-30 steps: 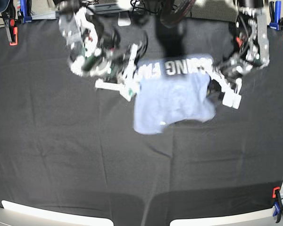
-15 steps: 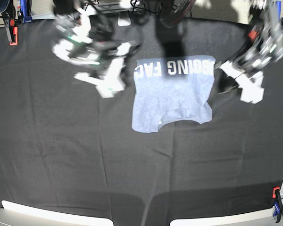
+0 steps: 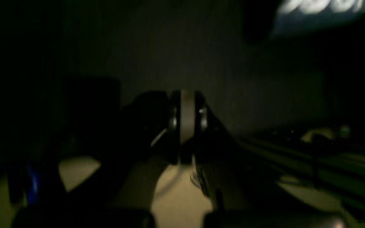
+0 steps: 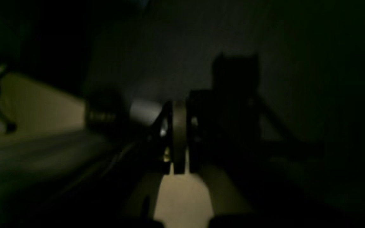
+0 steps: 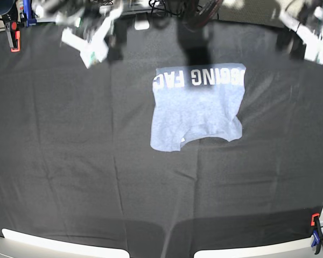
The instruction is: Layout the t-shirt on the table in an organized manner, then fold the t-shirt properly
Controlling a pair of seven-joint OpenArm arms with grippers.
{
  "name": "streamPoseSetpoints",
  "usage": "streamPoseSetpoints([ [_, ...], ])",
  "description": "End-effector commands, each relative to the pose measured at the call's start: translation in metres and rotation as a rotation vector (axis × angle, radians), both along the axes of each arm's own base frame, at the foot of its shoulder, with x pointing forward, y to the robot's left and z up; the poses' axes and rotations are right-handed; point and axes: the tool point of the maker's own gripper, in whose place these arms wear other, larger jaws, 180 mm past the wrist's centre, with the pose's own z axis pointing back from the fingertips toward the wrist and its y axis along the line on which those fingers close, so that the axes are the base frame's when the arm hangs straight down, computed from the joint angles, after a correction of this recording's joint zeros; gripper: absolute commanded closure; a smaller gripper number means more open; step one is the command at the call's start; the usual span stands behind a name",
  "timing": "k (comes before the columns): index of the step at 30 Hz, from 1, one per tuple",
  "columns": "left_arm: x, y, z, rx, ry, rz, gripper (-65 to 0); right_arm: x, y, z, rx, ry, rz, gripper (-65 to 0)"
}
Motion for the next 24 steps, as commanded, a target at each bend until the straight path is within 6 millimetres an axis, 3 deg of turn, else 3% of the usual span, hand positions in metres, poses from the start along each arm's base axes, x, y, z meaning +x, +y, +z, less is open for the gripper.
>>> streamPoseSetpoints([
  [1,-0.01,-0.005,0.004,-0.015,0.013,-0.031,0.0,-0.009,0.002,0.004,0.011,0.008,0.001,0.0],
  [5,-0.055,-0.012,-0.004,-0.044,0.142,-0.073,0.0,-0.058,-0.002,-0.006,-0.014,0.143,0.007,0.0],
  [8,-0.077,-0.007,-0.007,-0.035,0.208,-0.083,0.0,-0.093,-0.009,-0.012,-0.074,0.241,0.014,0.0],
  [12,-0.106,0.007,-0.022,-0.036,0.309,-0.063,0.0,-0.124,-0.012,-0.019,-0.101,0.335,0.01,0.0],
  [17,-0.144,0.02,-0.061,-0.115,0.415,0.068,0.0,-0.15,-0.017,-0.05,-0.093,0.444,-0.01,0.0],
  [24,-0.19,-0.002,-0.141,-0.203,0.574,0.142,0.0,-0.186,-0.026,-0.123,-0.08,0.661,-0.075,0.0],
])
